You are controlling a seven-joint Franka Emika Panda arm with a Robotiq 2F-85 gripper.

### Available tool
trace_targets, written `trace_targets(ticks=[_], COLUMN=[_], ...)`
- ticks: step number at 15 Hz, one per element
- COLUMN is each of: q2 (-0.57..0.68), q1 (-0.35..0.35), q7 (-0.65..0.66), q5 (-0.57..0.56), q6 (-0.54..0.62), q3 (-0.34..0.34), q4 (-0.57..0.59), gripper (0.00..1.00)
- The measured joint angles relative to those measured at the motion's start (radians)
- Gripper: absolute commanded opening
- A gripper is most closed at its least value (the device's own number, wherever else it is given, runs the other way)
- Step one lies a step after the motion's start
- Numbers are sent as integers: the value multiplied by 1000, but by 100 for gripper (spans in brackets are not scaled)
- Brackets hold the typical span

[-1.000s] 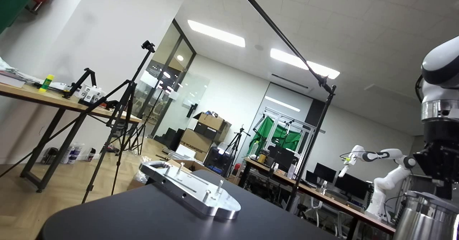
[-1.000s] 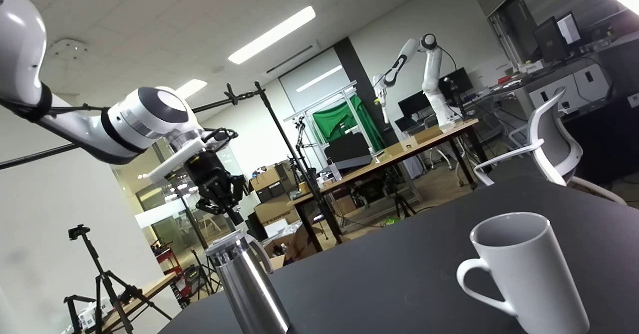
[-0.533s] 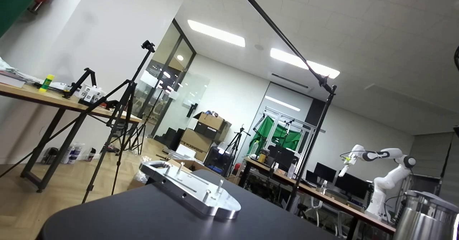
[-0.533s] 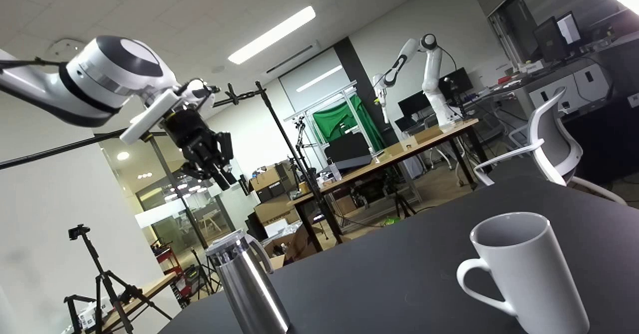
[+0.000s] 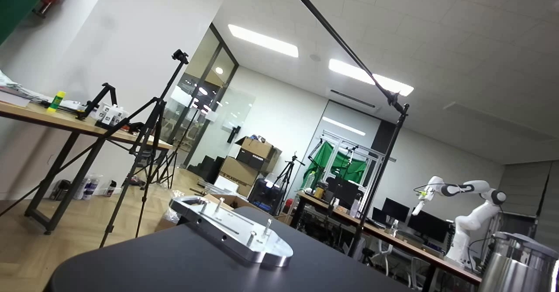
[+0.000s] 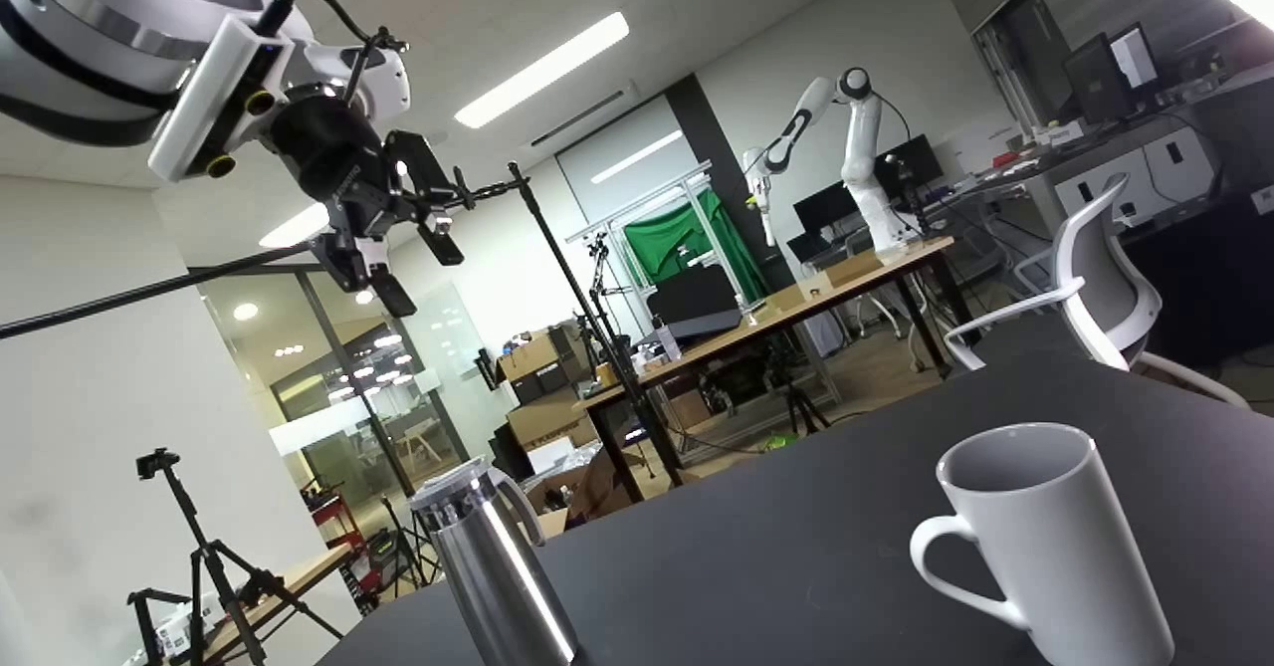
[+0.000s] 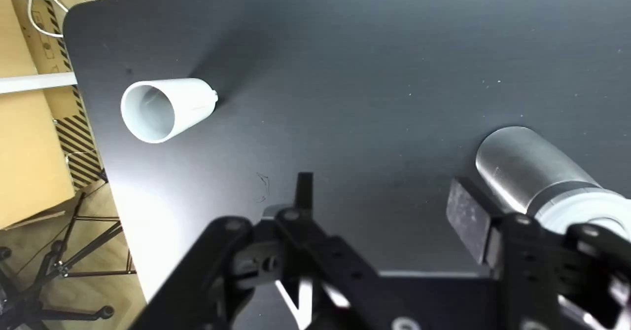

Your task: Press the top of the bottle to close

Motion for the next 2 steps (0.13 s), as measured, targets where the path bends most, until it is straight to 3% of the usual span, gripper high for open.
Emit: trace_targets(ticks=[2], q2=[-1], q1=[1], q7=[0], q5=[0], q6=[0], q3=[2], q4=[-5], gripper=[73])
